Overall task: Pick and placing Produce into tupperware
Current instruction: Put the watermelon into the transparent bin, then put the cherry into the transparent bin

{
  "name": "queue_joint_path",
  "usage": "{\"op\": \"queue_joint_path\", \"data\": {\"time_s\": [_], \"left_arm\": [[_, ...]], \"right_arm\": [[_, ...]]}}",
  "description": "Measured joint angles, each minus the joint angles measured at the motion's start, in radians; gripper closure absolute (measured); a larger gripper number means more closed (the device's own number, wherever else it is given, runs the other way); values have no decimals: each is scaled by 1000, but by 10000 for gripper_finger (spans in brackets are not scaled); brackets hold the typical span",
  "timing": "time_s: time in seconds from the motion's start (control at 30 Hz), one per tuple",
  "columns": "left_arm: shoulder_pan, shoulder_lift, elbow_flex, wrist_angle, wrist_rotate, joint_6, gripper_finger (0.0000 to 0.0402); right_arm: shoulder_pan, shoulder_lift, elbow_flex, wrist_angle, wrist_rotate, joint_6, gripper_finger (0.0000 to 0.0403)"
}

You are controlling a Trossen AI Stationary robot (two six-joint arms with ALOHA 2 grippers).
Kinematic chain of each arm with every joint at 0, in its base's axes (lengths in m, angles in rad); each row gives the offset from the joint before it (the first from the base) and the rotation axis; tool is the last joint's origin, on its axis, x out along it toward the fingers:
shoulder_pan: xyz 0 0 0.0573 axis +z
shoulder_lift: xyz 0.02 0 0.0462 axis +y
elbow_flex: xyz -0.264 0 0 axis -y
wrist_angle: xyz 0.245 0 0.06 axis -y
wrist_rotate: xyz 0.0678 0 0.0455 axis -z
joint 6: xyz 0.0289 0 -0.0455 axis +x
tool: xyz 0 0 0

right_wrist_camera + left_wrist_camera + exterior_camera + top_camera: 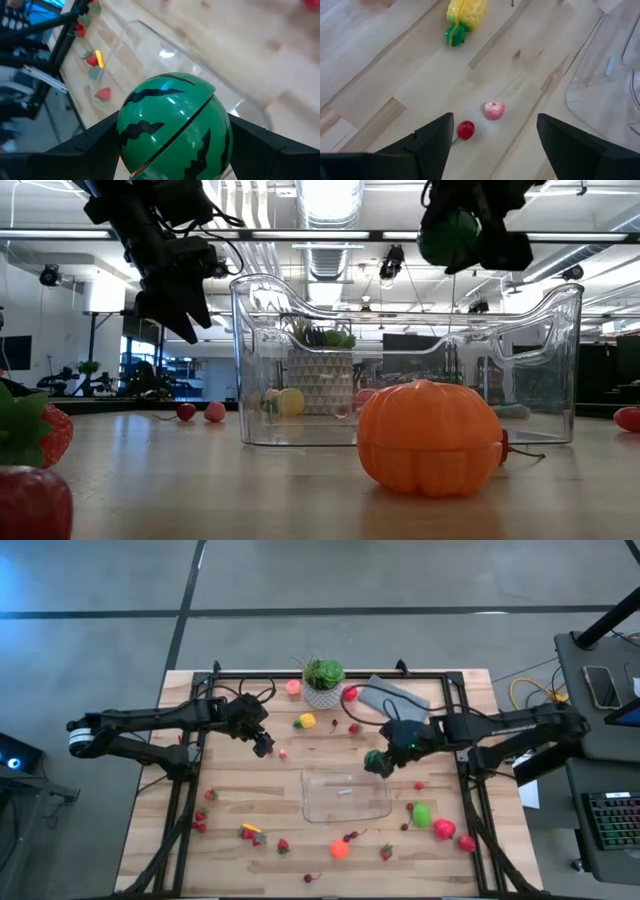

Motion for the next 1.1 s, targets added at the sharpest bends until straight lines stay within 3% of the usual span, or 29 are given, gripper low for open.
{"op": "queue_joint_path", "data": {"time_s": [0.23,0.4,0.53,0.67,0.77,0.93,1.1], "left_arm": [[0,0,0,0,6,-4,130],[-1,0,0,-9,16,-4,130],[-1,1,0,16,11,-4,130],[-1,1,0,66,11,-4,130],[-1,1,0,109,0,7,130],[0,1,0,162,-140,48,130],[-2,3,0,143,-175,76,130]], "right_arm": [[38,159,2,18,-39,73,93],[51,298,82,-5,-29,45,60],[53,367,212,-136,147,-12,38],[51,384,365,-309,391,-25,35],[41,385,445,-425,508,-24,35],[16,354,489,-533,583,16,35],[10,345,478,-591,581,35,35]]}}
